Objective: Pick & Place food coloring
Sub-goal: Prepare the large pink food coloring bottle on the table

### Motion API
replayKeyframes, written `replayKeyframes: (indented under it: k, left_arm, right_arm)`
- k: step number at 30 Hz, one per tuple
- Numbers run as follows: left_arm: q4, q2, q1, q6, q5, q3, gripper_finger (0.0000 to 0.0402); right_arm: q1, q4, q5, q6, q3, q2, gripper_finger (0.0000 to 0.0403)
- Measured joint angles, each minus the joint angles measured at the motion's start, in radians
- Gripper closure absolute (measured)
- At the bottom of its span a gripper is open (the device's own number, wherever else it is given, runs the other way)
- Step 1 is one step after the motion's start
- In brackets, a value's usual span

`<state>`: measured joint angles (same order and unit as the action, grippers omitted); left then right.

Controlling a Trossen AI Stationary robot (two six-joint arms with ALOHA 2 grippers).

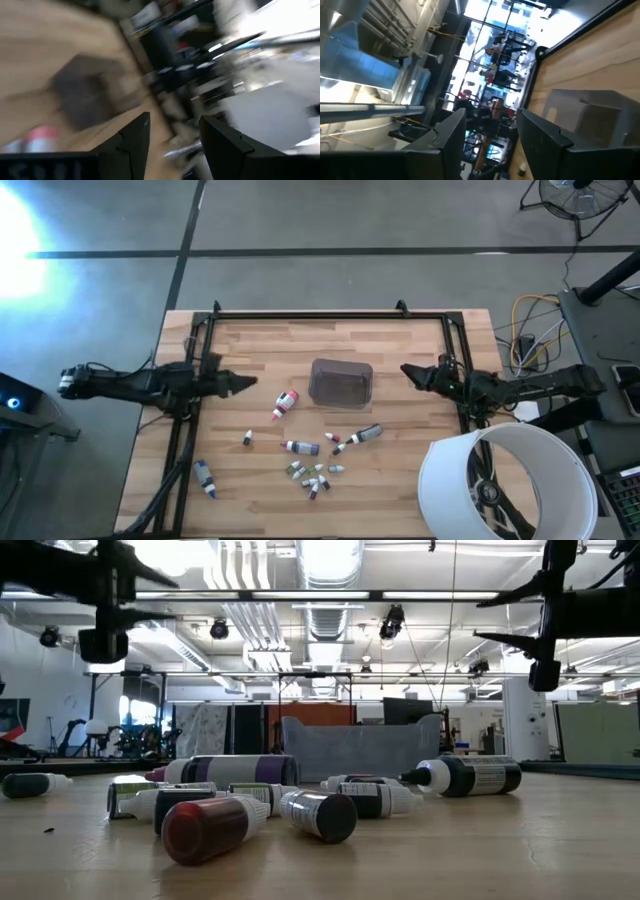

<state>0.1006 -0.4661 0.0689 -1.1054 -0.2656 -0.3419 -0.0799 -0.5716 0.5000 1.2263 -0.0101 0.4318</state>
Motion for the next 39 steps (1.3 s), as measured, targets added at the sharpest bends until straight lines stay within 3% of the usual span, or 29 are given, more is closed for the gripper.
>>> replayKeyframes:
  k: [10, 16, 20, 27, 39]
  left_arm:
    - [0.302, -0.354, 0.009, 0.031, 0.013, -0.208, 0.0255]
    - [0.483, -0.565, 0.012, 0.005, 0.037, -0.343, 0.0255]
    - [0.485, -0.670, 0.015, 0.004, 0.088, -0.409, 0.0255]
    - [0.486, -0.831, 0.017, 0.008, 0.153, -0.458, 0.0255]
    - [0.487, -1.062, 0.024, 0.004, 0.151, -0.527, 0.0255]
  right_arm:
    - [0.000, 0.130, -0.032, 0.086, -0.024, 0.123, 0.0234]
    - [0.000, 0.483, -0.100, 0.115, -0.158, 0.205, 0.0234]
    - [0.000, 0.727, -0.138, 0.079, -0.272, 0.253, 0.0234]
    - [0.000, 0.995, -0.168, -0.019, -0.411, 0.305, 0.0234]
    - [0.000, 1.037, -0.214, -0.049, -0.391, 0.311, 0.0234]
